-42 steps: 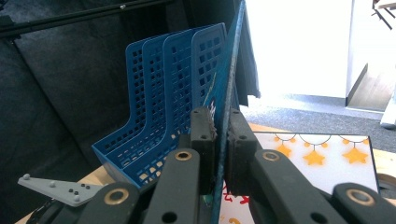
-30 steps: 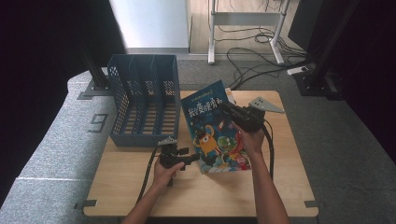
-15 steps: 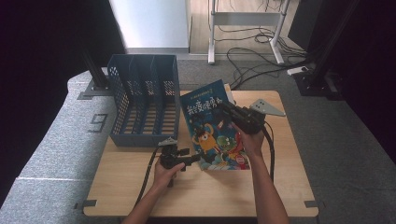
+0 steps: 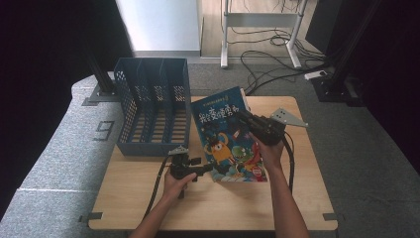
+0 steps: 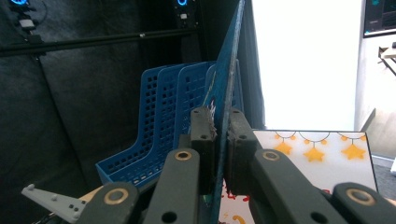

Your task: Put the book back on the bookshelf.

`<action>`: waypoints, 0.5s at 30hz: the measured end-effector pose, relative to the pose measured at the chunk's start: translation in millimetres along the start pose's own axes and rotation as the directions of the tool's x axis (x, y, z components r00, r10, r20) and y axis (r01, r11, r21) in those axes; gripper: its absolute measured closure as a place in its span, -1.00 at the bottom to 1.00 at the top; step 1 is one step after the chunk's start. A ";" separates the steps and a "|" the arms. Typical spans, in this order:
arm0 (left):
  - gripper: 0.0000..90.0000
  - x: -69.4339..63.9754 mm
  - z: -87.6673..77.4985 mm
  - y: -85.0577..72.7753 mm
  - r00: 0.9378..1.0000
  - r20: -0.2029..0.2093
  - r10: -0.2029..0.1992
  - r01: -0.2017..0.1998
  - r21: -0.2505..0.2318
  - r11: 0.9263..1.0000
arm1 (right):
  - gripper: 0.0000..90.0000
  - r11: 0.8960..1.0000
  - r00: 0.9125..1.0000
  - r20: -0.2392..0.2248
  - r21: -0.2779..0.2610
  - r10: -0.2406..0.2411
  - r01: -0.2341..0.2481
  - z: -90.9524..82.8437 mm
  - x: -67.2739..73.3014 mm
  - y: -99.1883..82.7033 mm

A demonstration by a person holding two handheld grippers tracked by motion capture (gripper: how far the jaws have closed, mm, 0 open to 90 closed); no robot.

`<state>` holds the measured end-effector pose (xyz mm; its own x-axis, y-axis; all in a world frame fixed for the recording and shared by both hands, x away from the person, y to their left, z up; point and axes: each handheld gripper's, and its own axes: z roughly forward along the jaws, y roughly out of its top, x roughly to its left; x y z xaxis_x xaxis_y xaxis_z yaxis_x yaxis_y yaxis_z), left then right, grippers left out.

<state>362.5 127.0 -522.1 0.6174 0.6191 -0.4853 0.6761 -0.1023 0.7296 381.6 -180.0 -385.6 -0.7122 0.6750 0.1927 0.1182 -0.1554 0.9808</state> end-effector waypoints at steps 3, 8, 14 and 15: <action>-0.44 -1.0 1.1 1.2 1.000 -0.003 0.003 -0.003 -0.002 1.000 | 0.85 1.000 1.000 -0.010 -0.011 0.006 -0.006 -5.3 -1.7 -1.7; -0.44 -4.1 1.8 3.4 1.000 -0.012 0.008 -0.009 -0.018 1.000 | 0.85 1.000 1.000 -0.016 -0.015 0.024 -0.024 -14.0 -6.4 -4.5; -0.44 -5.8 2.0 7.4 0.999 -0.027 0.020 -0.021 -0.042 0.999 | 0.85 0.999 0.998 -0.028 -0.020 0.047 -0.048 -21.2 -11.1 -7.3; -0.44 -5.6 1.8 7.5 0.999 -0.026 0.019 -0.021 -0.042 0.999 | 0.85 0.999 0.998 -0.031 -0.020 0.049 -0.050 -21.6 -11.0 -7.3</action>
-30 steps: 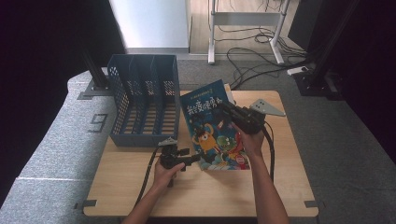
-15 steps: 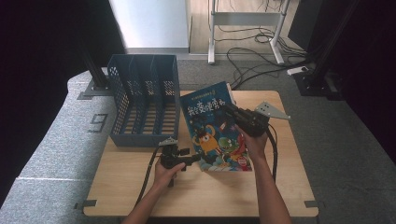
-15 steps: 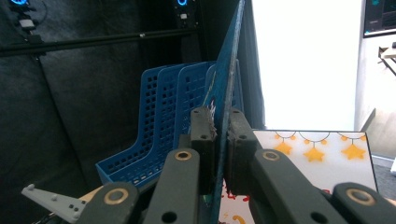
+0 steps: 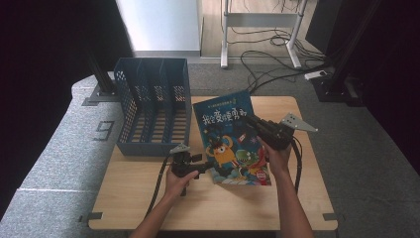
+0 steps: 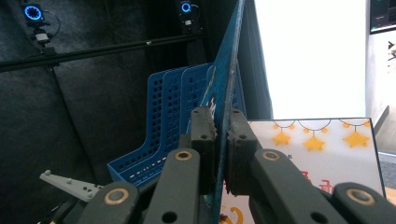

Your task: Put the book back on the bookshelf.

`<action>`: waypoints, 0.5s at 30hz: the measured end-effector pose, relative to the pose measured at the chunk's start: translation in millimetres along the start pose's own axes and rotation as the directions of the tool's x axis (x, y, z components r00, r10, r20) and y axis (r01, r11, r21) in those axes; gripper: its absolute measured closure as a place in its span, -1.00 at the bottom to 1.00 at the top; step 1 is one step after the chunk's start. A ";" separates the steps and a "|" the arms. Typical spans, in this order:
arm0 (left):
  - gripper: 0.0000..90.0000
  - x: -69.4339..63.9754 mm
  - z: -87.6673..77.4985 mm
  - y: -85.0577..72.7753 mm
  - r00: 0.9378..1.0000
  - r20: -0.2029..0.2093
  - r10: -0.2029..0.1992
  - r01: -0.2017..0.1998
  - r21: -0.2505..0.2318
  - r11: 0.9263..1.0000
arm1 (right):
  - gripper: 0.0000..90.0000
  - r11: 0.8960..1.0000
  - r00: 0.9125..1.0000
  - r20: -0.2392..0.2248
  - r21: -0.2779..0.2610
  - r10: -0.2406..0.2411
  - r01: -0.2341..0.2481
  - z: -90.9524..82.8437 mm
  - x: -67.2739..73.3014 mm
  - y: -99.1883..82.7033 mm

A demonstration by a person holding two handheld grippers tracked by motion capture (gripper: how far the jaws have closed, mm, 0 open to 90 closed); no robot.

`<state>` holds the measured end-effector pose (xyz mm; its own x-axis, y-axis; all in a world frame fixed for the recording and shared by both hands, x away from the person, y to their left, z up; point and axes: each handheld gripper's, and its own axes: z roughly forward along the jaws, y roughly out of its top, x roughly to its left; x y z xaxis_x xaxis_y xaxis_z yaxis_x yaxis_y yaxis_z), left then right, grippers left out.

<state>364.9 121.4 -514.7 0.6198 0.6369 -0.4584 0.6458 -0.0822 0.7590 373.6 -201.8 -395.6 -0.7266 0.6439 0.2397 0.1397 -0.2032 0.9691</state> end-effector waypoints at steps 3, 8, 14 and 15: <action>-0.44 0.3 0.6 -0.2 1.000 0.000 0.000 0.000 0.000 1.000 | 0.85 1.000 1.000 -0.004 -0.001 -0.007 0.007 0.7 1.5 0.3; -0.44 -0.3 -0.2 1.2 1.000 0.002 0.005 -0.005 -0.010 1.000 | 0.85 1.000 1.000 -0.011 0.001 -0.007 0.007 1.1 2.6 0.3; -0.44 -4.4 0.6 8.2 1.000 0.012 0.029 -0.029 -0.016 0.999 | 0.85 1.000 1.000 -0.023 0.001 -0.018 0.018 0.6 4.5 0.8; -0.45 -4.9 1.0 9.4 0.999 0.013 0.031 -0.031 -0.019 0.999 | 0.85 1.000 1.000 -0.026 0.001 -0.017 0.017 0.4 4.8 0.9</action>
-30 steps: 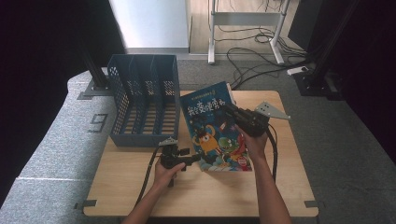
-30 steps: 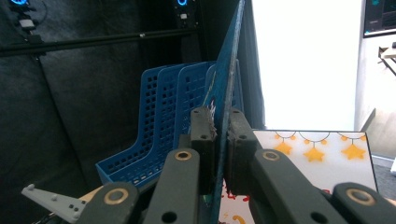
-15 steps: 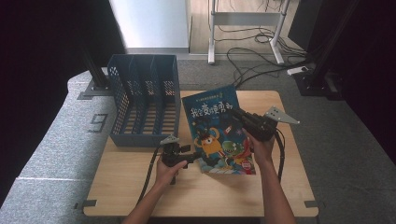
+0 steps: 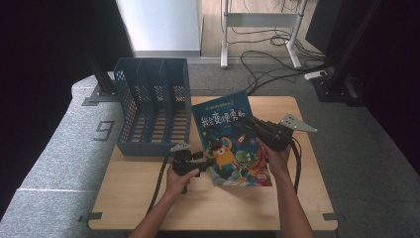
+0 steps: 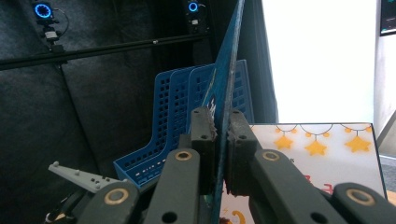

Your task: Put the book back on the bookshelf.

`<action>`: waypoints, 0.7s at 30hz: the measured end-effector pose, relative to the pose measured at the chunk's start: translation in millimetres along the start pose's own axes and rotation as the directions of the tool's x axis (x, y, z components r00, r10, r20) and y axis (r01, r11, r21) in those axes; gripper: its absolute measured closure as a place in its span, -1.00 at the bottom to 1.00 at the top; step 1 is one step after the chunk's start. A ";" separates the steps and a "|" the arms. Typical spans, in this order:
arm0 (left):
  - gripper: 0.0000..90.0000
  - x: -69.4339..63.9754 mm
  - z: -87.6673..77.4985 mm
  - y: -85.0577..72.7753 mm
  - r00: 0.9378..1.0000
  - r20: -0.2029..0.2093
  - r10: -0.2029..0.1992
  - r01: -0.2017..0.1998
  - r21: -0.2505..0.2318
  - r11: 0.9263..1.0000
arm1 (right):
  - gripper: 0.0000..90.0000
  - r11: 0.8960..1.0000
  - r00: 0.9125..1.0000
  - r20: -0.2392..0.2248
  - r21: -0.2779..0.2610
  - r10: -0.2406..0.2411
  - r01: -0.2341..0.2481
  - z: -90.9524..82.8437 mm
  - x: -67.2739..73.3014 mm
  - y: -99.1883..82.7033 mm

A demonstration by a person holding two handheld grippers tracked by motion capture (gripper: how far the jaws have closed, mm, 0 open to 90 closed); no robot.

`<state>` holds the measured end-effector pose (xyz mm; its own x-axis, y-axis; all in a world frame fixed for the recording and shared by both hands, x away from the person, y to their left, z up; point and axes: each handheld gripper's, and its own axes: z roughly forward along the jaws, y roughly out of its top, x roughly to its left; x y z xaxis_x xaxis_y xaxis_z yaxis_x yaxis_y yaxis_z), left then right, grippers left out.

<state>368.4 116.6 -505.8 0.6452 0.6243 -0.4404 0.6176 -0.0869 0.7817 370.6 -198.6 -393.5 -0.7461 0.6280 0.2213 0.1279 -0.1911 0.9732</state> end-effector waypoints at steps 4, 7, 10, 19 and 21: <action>-0.45 0.1 1.1 3.1 1.000 0.009 0.006 -0.006 -0.020 1.000 | 0.85 1.000 1.000 -0.009 0.001 -0.004 0.004 -1.0 1.1 0.3; -0.45 0.0 1.2 5.5 1.000 0.021 0.012 -0.012 -0.031 0.999 | 0.85 1.000 1.000 -0.015 0.001 -0.004 0.004 -1.5 1.5 0.3; -0.45 -1.0 2.0 9.4 0.999 0.031 0.020 -0.019 -0.043 0.999 | 0.85 1.000 1.000 -0.022 0.000 -0.003 0.003 -1.8 1.7 0.2; -0.46 0.1 3.3 17.1 0.998 0.044 0.033 -0.030 -0.065 0.997 | 0.85 1.000 0.999 -0.044 0.001 -0.001 0.001 -2.4 1.2 0.1; -0.46 2.1 2.7 19.2 0.998 0.059 0.022 -0.017 -0.080 0.997 | 0.85 1.000 0.999 -0.048 -0.001 0.001 -0.001 -2.5 1.1 0.0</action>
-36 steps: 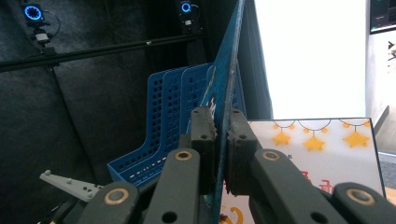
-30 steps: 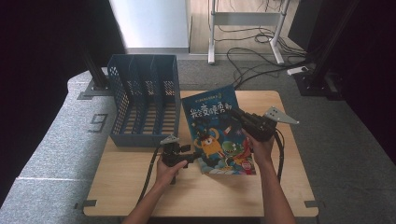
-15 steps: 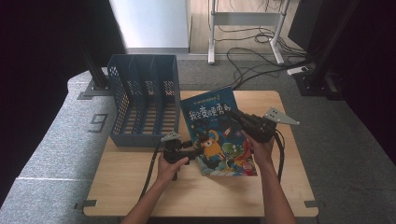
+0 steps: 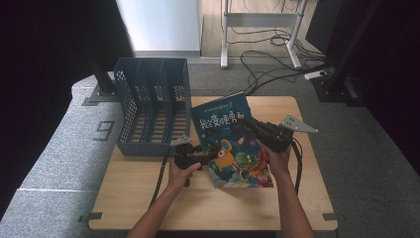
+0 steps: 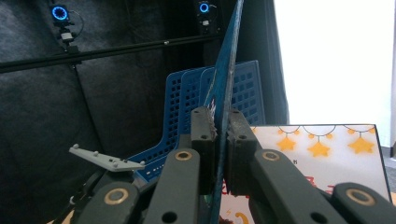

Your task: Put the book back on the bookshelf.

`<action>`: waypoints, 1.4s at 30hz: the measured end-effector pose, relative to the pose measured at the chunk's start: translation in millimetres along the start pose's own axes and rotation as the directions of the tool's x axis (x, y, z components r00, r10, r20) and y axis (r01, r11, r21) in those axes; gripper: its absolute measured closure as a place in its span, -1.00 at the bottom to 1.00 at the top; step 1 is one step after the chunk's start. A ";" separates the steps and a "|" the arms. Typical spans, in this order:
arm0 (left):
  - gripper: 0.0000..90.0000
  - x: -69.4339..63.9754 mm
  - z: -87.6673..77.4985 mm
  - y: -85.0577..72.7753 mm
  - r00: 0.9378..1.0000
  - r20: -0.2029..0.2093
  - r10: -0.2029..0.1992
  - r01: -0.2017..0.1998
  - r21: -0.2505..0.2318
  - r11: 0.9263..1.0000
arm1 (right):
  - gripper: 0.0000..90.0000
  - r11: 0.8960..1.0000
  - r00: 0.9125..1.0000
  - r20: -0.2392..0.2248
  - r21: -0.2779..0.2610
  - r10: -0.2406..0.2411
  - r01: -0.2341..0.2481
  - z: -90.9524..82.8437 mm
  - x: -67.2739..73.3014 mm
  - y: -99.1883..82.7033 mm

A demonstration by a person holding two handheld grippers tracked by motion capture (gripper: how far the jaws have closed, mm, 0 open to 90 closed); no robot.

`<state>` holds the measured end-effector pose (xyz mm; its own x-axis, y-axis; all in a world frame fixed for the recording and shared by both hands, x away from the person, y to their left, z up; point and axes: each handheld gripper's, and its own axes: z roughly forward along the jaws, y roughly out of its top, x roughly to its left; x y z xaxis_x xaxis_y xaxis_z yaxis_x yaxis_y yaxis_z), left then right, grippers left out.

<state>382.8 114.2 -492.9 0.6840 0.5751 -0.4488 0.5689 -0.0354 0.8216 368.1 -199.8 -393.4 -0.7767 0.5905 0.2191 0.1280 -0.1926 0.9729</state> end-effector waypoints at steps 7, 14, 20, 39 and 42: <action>-0.49 4.9 -5.5 11.6 0.999 0.036 -0.032 0.034 -0.051 0.998 | 0.85 1.000 0.999 -0.035 -0.007 0.000 0.000 0.0 0.9 0.2; -0.46 3.5 -8.3 12.8 1.000 0.022 -0.018 0.019 -0.066 0.998 | 0.84 1.000 0.999 -0.038 -0.019 -0.018 0.017 -1.4 0.4 -1.5; -0.41 1.0 -10.8 14.1 1.000 0.022 -0.012 0.013 -0.081 0.997 | 0.82 0.999 0.999 -0.039 -0.037 -0.038 0.037 -5.1 -3.0 -4.3; -0.31 -2.3 -13.3 16.5 0.999 0.037 -0.004 0.008 -0.123 0.992 | 0.73 0.988 0.995 -0.066 0.133 -0.076 0.084 -14.2 -9.5 7.7; -0.31 -2.8 -13.4 16.6 0.999 0.038 -0.005 0.010 -0.127 0.992 | 0.74 0.985 0.994 -0.071 0.147 -0.079 0.088 -15.0 -8.7 8.9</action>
<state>384.2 123.0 -473.2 0.6978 0.5439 -0.4661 0.5132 0.0743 0.8550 366.8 -218.4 -387.7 -0.8261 0.5468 0.1361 0.1484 -0.0220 0.9887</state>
